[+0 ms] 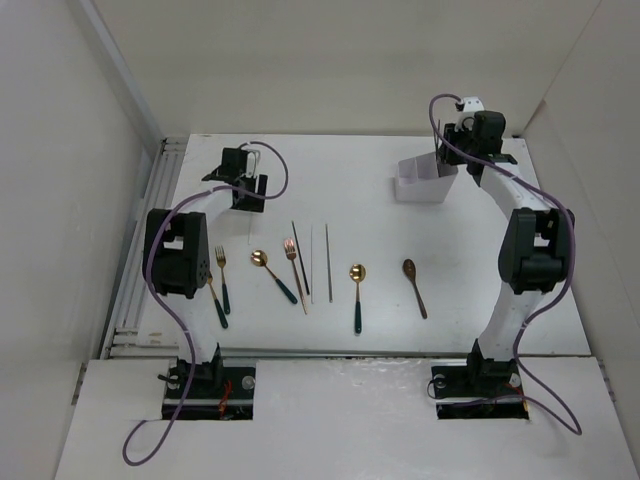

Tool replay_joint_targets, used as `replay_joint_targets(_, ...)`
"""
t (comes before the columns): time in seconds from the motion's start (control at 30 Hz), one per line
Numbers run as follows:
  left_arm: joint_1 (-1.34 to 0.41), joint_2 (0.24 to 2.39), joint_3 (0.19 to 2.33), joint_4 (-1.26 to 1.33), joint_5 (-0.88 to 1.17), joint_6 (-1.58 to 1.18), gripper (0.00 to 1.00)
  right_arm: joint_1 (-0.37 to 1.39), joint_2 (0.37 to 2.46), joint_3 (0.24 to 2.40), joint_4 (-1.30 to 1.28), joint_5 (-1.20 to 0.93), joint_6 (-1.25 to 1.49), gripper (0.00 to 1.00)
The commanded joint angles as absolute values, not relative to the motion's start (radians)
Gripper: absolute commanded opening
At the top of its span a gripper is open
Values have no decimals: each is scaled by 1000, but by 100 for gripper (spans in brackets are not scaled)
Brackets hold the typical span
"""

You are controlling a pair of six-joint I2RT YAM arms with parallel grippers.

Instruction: Sort the eating utensils into containers

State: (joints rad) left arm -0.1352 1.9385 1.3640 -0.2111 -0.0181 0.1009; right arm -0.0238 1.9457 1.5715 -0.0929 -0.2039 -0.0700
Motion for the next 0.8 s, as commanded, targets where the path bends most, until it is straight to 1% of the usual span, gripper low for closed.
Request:
replay_joint_targets(0.0,-126,1933,1424,-187,-86,91,70,-14,1910,1595,-98,-167,-75,36)
replay_joint_targets(0.1,-117,1942,1450,-177,-86,91,75,-14,1875,1595,-98,-156,-75,38)
replay_joint_targets(0.27,-106,1986,1497,-176,-98,91,75,-14,1806,1595,-98,-156,-75,39)
replay_joint_targets(0.3,-106,2014,1518,-190,-98,91,73,-14,1784,1595,-98,-156,-75,39)
replay_joint_targets(0.37,-95,2055,1552,-251,-63,91,67,6,1757,1595,-98,-188,-95,40)
replay_joint_targets(0.4,-95,2056,1552,-252,-63,91,67,6,1756,1595,-98,-189,-95,40)
replay_joint_targets(0.57,-95,2045,1528,-229,69,91,67,29,1715,1586,-98,-199,-124,42)
replay_joint_targets(0.77,-104,2059,1519,-228,109,91,67,38,1681,1545,-98,-199,-124,42)
